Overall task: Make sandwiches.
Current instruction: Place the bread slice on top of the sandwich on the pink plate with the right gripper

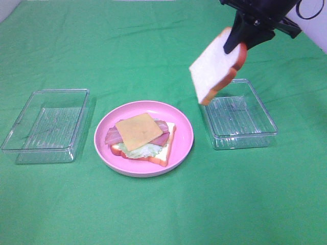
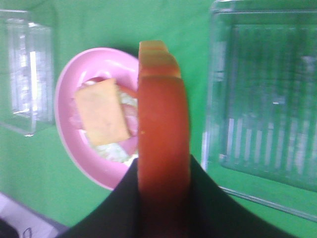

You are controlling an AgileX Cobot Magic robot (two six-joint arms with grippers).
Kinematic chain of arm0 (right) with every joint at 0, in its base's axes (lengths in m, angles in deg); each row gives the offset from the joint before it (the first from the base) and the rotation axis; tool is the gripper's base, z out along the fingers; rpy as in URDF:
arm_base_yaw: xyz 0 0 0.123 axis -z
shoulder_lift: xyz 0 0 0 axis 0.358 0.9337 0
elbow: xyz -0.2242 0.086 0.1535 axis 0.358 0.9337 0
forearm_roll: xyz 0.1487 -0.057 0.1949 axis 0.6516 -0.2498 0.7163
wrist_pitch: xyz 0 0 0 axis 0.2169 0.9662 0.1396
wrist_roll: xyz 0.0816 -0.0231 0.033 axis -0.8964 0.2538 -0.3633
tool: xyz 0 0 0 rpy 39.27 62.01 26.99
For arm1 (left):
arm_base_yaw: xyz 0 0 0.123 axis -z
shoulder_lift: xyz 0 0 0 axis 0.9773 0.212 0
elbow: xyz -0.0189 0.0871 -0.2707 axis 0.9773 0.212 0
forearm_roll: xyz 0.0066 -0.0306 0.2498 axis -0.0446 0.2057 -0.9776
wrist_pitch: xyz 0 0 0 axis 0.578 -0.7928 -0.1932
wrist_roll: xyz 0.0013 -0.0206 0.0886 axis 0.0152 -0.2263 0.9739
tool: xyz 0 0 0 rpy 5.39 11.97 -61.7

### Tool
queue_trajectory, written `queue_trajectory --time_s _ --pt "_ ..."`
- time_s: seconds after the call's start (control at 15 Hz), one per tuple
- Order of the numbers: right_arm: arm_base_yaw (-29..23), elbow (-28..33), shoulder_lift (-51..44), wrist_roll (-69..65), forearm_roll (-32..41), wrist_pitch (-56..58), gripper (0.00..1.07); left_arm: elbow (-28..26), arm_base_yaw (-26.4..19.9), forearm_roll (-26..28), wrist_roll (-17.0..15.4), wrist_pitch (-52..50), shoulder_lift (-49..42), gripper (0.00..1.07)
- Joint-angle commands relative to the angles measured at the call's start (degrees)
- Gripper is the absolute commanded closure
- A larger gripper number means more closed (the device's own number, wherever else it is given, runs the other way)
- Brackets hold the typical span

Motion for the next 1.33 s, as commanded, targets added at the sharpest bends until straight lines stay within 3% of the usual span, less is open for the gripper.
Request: queue_trajectory --time_s 0.07,0.27,0.47,0.93,1.07,1.2,1.33 --pt "-4.1 6.1 -0.6 6.0 11.2 -5.2 1.07 0.1 0.1 0.3 0.1 -0.6 -1.1 0.21" --pt "-8.9 16.2 0.1 12.9 24.9 -15.6 1.07 0.1 0.1 0.3 0.1 -0.6 -1.1 0.21" --pt "-11.4 22.5 3.0 18.5 36.7 -20.1 1.07 0.1 0.1 0.3 0.1 -0.6 -1.1 0.21" --pt "-12.7 24.6 8.9 18.9 37.0 -24.8 1.07 0.1 0.1 0.3 0.1 -0.6 -1.1 0.21" --pt "-12.7 24.6 8.9 17.8 33.1 -26.0 0.72 0.1 0.1 0.3 0.1 -0.6 -1.1 0.21" --pt "-12.7 24.6 8.8 16.4 30.7 -26.2 0.52 0.1 0.1 0.3 0.1 -0.6 -1.1 0.21" --pt "-12.7 24.5 7.7 14.7 25.5 -27.2 0.42 0.1 0.1 0.3 0.1 -0.6 -1.1 0.21"
